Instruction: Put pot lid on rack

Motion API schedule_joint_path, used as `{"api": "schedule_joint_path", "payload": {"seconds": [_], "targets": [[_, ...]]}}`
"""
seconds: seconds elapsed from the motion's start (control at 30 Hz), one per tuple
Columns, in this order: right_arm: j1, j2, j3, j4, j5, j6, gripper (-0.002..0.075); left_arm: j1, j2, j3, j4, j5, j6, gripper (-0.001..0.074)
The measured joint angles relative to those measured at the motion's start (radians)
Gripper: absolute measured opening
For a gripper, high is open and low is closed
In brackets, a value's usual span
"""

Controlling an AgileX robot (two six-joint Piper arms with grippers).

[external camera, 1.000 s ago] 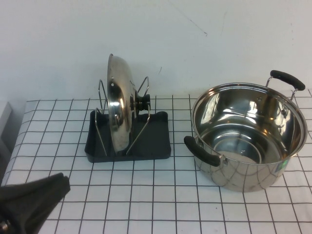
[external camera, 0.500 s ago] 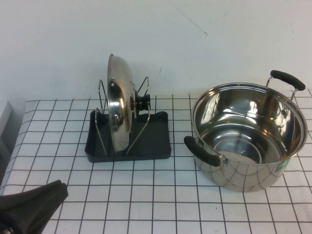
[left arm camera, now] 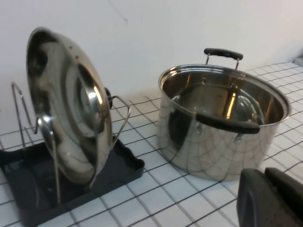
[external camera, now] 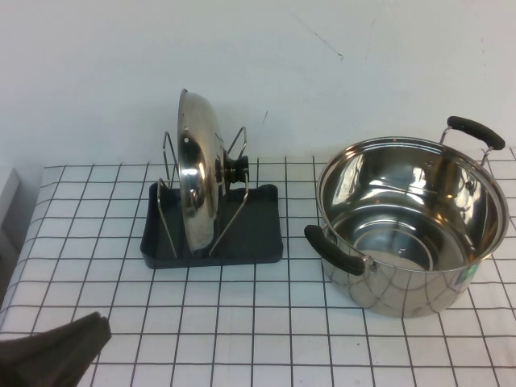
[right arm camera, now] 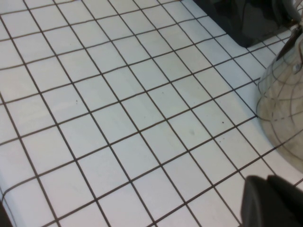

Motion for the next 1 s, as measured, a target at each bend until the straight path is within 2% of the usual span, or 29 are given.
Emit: {"api": "schedule_joint_path", "payload": {"seconds": [0.3, 0.5, 0.57, 0.67, 0.73, 0.83, 0.93, 1.0], "targets": [[0.000, 0.000, 0.000, 0.000, 0.000, 0.000, -0.0002, -0.004, -0.222, 0.228, -0.076, -0.265, 0.103, -0.0001], [0.000, 0.000, 0.000, 0.000, 0.002, 0.000, -0.0002, -0.037, -0.272, 0.321, -0.137, -0.506, 0.117, -0.0001], [0.000, 0.000, 0.000, 0.000, 0.003, 0.000, -0.0002, -0.046, -0.274, 0.323, -0.101, -0.565, 0.118, -0.0001], [0.000, 0.000, 0.000, 0.000, 0.003, 0.000, -0.0002, -0.050, -0.274, 0.323, 0.124, -0.583, 0.018, -0.0001], [0.000, 0.000, 0.000, 0.000, 0.003, 0.000, -0.0002, -0.053, -0.282, 0.323, 0.385, -0.583, -0.205, -0.0001], [0.000, 0.000, 0.000, 0.000, 0.003, 0.000, -0.0002, -0.053, -0.317, 0.325, 0.793, -0.554, -0.631, -0.0001], [0.000, 0.000, 0.000, 0.000, 0.003, 0.000, -0.0002, -0.051, -0.359, 0.330, 1.064, -0.508, -0.909, -0.0001], [0.000, 0.000, 0.000, 0.000, 0.003, 0.000, -0.0002, -0.041, -0.388, 0.330, 1.143, -0.487, -0.995, -0.0001]]}}
